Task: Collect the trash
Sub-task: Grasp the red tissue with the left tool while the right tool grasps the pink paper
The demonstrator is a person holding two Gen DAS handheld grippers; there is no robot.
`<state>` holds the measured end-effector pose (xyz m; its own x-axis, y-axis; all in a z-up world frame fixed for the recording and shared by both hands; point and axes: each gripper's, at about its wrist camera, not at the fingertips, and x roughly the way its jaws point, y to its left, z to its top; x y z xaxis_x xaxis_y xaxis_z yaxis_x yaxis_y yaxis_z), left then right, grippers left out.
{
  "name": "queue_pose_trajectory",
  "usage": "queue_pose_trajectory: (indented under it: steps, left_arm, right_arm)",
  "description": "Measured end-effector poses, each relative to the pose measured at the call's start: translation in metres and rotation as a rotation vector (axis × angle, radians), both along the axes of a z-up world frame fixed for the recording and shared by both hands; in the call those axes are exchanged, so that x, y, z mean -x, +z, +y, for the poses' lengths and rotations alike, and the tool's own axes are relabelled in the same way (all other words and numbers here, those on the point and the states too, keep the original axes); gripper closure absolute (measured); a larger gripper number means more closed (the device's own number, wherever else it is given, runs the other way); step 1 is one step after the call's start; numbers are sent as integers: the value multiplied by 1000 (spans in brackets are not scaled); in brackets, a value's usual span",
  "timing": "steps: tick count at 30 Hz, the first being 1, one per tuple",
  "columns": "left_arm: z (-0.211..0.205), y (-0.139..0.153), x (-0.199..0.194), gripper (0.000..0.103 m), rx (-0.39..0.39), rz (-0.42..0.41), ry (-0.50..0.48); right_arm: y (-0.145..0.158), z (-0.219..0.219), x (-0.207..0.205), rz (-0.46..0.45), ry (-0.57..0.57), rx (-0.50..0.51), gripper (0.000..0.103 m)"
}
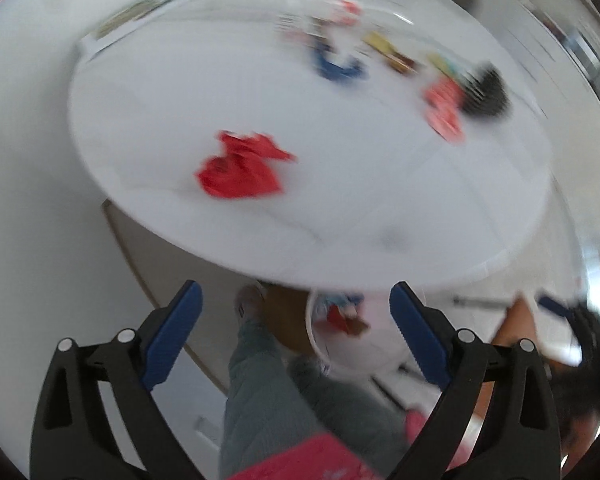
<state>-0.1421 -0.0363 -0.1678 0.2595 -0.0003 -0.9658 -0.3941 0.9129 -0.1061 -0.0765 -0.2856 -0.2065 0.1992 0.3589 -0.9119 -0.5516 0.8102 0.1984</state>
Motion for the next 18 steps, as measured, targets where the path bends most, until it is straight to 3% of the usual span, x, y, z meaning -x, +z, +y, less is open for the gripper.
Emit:
queue_pose_trajectory:
  steps: [5, 10, 18]
  left_arm:
    - [34, -21, -29, 11, -5, -14, 199]
    - [42, -41, -61, 11, -108, 25, 203]
    - [51, -74, -88, 11, -123, 84, 193]
  right_arm:
    - [8, 16, -26, -27, -44, -8, 5]
    - [9, 38, -56, -42, -93, -2, 4]
    - [9, 71, -108, -85, -189, 19, 3]
